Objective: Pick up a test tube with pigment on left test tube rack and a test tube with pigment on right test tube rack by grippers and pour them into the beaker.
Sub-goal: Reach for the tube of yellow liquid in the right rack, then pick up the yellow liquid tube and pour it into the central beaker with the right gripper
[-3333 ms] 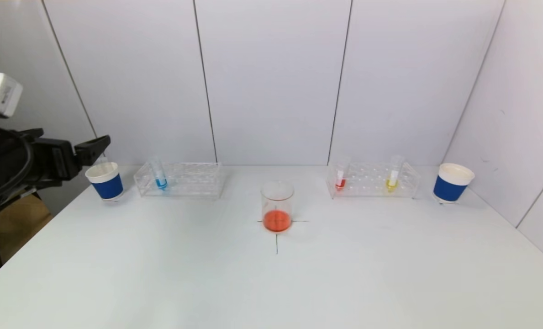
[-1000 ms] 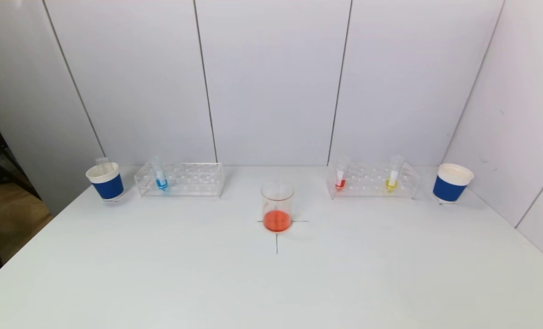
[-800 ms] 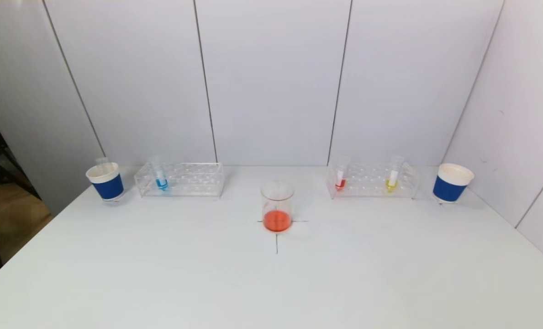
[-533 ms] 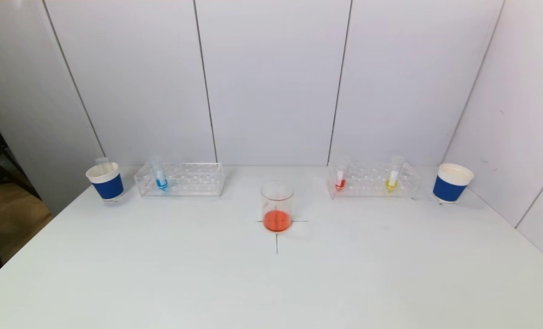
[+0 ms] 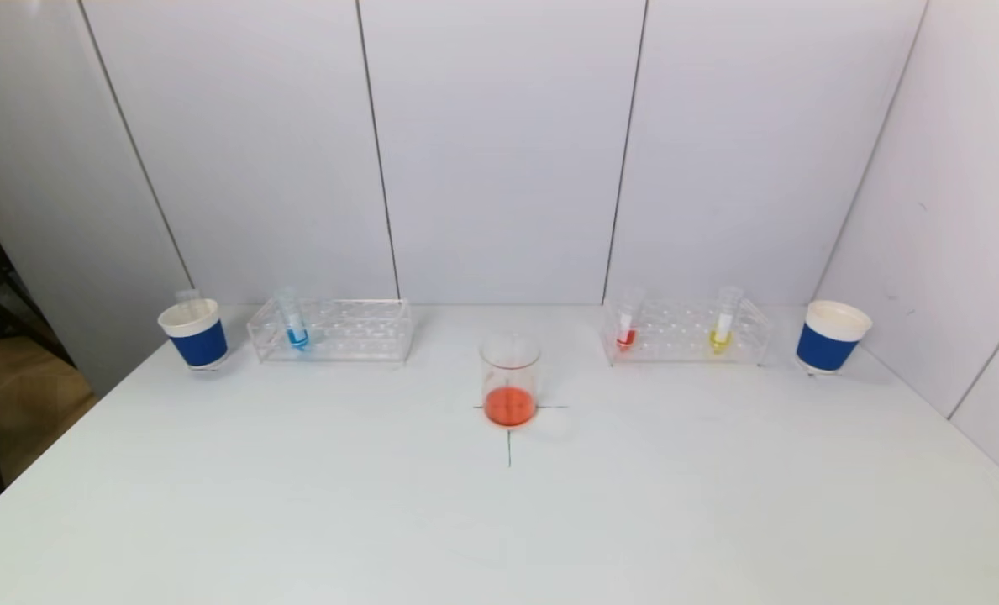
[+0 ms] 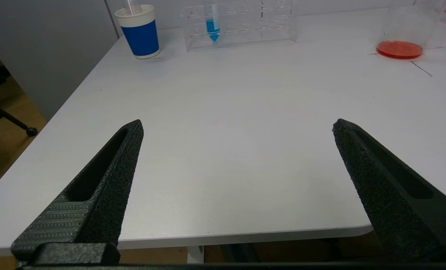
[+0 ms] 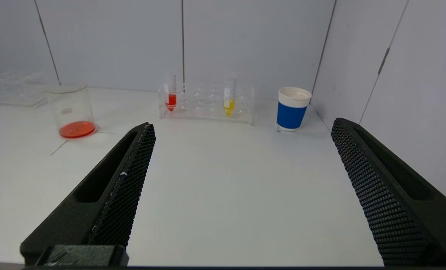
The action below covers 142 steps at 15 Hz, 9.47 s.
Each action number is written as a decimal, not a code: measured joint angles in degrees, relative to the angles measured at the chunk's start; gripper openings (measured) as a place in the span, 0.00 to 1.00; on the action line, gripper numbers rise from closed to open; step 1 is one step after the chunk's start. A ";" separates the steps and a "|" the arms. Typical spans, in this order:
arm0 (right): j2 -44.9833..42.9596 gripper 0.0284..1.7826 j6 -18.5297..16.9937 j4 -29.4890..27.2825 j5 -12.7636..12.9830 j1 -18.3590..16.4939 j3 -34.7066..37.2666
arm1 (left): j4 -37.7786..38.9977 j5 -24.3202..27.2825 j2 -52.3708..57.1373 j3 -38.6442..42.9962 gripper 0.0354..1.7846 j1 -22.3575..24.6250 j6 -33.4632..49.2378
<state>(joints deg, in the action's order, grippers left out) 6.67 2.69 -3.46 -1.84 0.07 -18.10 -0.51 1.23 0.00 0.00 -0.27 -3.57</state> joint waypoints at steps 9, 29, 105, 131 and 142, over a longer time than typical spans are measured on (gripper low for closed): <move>23.31 0.96 0.26 3.39 -0.09 -0.02 -17.07 | -0.01 0.00 0.00 0.00 0.99 0.00 -0.01; 82.60 0.96 -2.96 54.72 0.88 0.83 -16.98 | -0.01 -0.02 0.00 0.00 0.99 0.00 -0.01; 133.07 0.96 -4.82 77.13 6.13 1.77 -43.39 | -0.01 -0.02 -0.10 0.00 0.99 0.00 0.00; 133.52 0.27 -3.13 77.11 6.11 2.12 -43.67 | -0.01 -0.02 -0.10 0.00 0.99 0.00 0.00; 132.45 0.28 -2.72 76.95 6.11 1.93 -43.41 | -0.01 -0.02 -0.10 0.00 0.99 0.00 0.05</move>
<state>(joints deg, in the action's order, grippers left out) 139.12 -0.02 73.48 4.27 2.00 -61.51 -0.52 1.21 -0.10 0.00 -0.27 -3.52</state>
